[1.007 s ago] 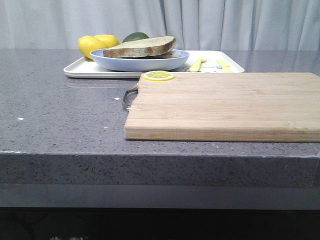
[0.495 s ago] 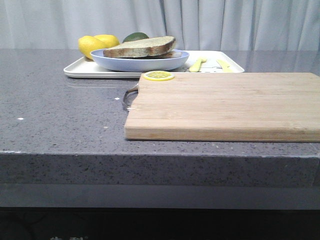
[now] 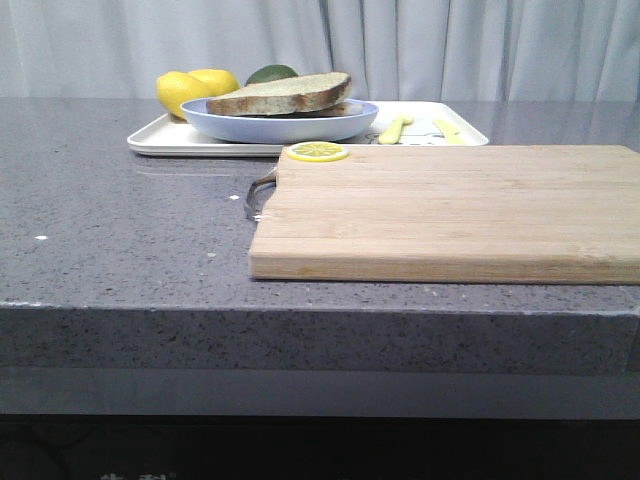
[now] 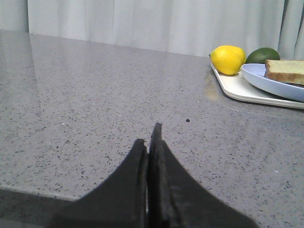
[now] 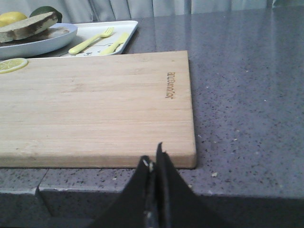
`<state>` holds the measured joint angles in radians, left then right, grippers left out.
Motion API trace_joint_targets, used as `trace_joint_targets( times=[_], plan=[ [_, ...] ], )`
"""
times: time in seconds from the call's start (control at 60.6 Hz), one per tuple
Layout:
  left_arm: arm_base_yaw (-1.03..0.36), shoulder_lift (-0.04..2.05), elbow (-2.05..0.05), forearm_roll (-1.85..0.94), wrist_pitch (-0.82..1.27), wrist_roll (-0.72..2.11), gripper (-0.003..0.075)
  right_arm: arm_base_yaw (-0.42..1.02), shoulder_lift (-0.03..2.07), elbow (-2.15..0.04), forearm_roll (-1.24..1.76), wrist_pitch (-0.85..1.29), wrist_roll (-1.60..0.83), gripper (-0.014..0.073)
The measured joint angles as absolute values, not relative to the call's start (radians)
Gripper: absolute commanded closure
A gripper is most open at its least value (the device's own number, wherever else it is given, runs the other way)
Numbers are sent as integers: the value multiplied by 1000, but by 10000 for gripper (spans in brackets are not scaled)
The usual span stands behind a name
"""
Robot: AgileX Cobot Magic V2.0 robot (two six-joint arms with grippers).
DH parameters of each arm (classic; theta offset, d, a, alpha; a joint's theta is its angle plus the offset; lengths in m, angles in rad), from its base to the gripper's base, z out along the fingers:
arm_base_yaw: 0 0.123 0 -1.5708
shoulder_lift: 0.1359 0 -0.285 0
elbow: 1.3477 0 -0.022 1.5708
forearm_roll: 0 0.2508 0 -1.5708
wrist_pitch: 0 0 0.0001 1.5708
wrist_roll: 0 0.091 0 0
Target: Place bread and move sandwich to tray
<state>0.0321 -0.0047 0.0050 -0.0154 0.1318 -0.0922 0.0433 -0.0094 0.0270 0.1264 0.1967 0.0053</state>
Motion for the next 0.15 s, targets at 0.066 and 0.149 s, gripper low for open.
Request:
trace_joint_targets(
  times=[0.066, 0.149],
  plan=[
    [32, -5, 5, -15, 132, -92, 741, 43, -9, 27, 126, 197, 5, 663],
    [32, -5, 5, -15, 132, -92, 741, 43, -9, 27, 126, 197, 5, 663]
  ],
)
